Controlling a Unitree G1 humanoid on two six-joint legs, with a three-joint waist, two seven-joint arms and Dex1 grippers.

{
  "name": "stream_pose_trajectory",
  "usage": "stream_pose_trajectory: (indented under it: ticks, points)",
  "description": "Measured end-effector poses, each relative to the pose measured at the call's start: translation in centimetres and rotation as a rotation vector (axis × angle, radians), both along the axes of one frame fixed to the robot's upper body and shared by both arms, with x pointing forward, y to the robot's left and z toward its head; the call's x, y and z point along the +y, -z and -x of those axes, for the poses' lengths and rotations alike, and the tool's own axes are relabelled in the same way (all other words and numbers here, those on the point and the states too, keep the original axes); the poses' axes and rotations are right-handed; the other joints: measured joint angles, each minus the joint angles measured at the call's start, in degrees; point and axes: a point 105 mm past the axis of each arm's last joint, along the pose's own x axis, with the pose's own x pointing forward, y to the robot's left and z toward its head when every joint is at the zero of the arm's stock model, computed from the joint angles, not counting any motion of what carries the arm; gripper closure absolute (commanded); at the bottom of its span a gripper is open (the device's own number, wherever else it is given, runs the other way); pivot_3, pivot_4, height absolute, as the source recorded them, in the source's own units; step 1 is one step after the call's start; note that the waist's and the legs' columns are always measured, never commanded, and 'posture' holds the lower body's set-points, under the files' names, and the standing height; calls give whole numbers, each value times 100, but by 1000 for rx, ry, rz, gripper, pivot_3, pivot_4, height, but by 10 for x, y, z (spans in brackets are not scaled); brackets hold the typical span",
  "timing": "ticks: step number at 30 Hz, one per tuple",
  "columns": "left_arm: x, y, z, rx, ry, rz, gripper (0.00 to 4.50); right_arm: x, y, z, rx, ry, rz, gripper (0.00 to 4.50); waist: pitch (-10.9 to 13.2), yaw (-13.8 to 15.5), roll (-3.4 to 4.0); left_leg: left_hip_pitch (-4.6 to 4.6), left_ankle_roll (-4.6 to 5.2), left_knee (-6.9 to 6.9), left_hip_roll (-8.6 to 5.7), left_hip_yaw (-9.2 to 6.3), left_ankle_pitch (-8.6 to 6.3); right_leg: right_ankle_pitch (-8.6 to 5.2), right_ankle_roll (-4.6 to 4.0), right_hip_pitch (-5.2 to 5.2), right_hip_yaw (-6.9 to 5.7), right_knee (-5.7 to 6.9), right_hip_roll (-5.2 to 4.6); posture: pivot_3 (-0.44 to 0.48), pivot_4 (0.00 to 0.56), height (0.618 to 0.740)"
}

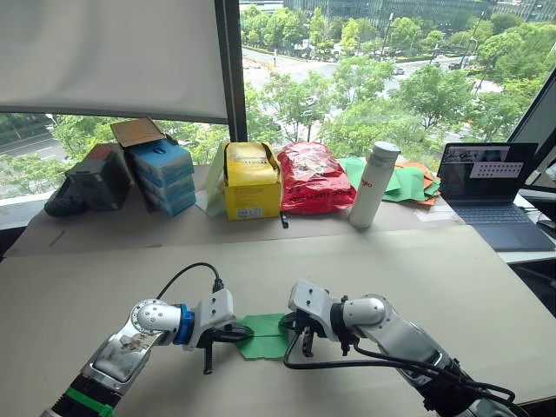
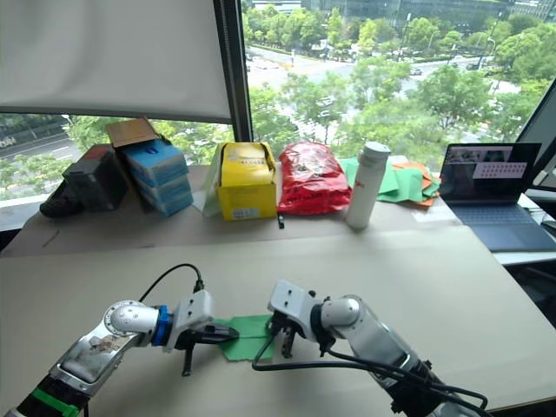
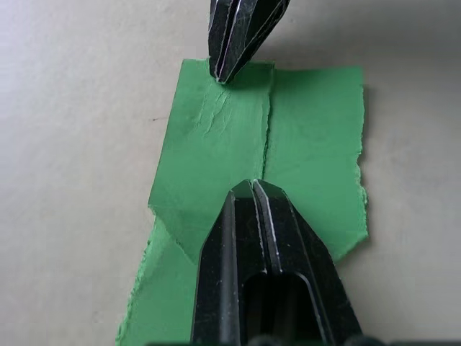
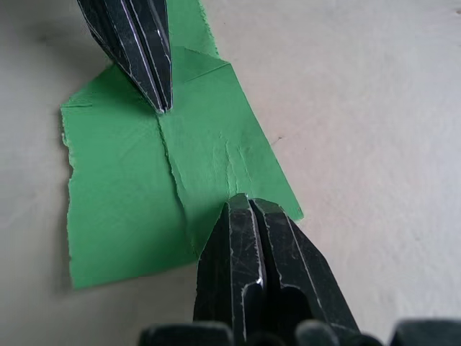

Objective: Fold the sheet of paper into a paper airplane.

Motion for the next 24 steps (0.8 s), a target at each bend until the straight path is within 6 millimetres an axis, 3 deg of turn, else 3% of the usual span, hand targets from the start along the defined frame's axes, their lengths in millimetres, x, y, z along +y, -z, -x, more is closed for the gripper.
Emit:
stream_pose_trajectory:
  ticks: [9,19,24]
  points:
    - [39,0,11,14,-79,-63,4500,1,1,0,5,-3,-1,4479,-5,-8,12,15,-17,-25,3,0,7,-12,-20,-4,-2,10,1,0,150,740]
    - [43,-6,9,4,-109,-52,4500,3,-3,1,-1,-10,-21,4479,-5,-6,14,11,-29,-27,3,0,3,-12,-21,-9,-1,11,1,0,150,740]
    - [54,-17,12,70,-225,37,4500,4,-9,10,8,-28,-78,4479,26,3,-5,-78,-29,-19,2,-2,16,-10,-18,-79,-5,29,5,0,150,740]
